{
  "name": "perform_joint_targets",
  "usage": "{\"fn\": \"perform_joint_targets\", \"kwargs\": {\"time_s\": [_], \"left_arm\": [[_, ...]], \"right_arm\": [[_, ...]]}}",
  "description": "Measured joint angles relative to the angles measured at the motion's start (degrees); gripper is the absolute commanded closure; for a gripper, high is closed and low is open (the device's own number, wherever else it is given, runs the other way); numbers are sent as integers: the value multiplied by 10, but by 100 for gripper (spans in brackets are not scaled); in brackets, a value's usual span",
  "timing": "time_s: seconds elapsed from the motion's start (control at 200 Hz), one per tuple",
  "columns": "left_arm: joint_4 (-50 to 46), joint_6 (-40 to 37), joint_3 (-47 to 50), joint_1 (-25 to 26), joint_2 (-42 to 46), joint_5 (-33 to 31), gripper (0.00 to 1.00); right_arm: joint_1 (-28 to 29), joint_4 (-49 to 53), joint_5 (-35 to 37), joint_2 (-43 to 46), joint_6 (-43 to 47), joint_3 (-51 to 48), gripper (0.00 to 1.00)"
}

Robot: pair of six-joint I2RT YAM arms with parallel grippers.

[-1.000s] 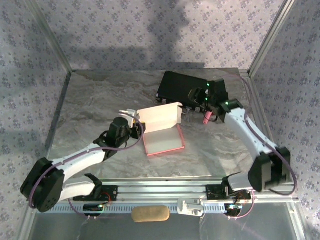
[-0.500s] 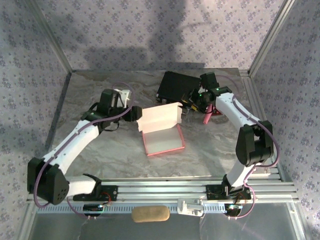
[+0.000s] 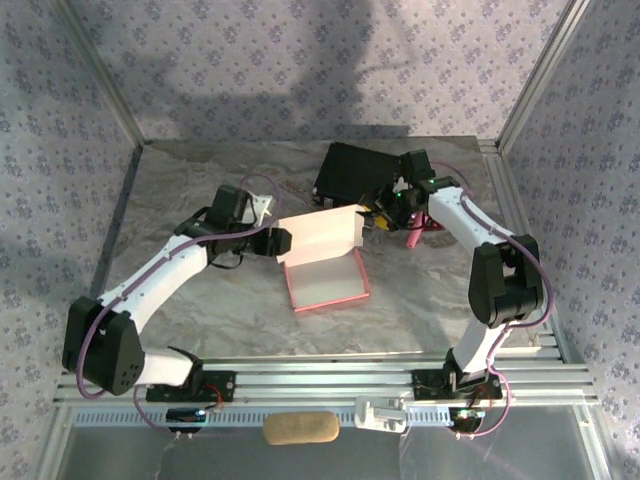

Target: Fold the paper box

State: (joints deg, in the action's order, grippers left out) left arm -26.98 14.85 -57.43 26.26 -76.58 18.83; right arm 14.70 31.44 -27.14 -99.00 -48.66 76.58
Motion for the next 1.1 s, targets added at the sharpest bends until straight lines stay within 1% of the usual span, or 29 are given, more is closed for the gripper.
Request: {"fn": "perform_joint_targets", "kwargs": {"time_s": [0.19, 0.255, 0.3, 0.4, 0.47, 0.51, 0.765, 0.929, 1.099], "left_arm": [[-3, -35, 0, 7, -10, -16, 40], [-2, -36, 0, 10, -18, -24, 47], [-2, -39, 0, 14, -24, -32, 50], [-2, -33, -1, 26, -39, -48, 57], [-1, -25, -1, 36, -48, -61, 60], [1, -21, -1, 41, -51, -70, 63], [26, 23, -1, 60, -52, -123, 80], [71, 66, 9, 68, -48, -164, 85], [123, 108, 34, 73, -38, -192, 85]], "right_arm": [[-16, -17, -18, 0, 0, -22, 47], [-18, -20, -23, -1, 0, -27, 48], [-18, -21, -25, -1, 0, -29, 48], [-17, -26, -30, -2, 0, -29, 49], [-15, -27, -35, -2, 0, -29, 49], [-14, -28, -38, -2, 0, -29, 50], [-7, -53, -56, -5, -12, -43, 52], [2, -91, -69, -5, -42, -80, 52], [15, -129, -72, -5, -89, -137, 53]]}}
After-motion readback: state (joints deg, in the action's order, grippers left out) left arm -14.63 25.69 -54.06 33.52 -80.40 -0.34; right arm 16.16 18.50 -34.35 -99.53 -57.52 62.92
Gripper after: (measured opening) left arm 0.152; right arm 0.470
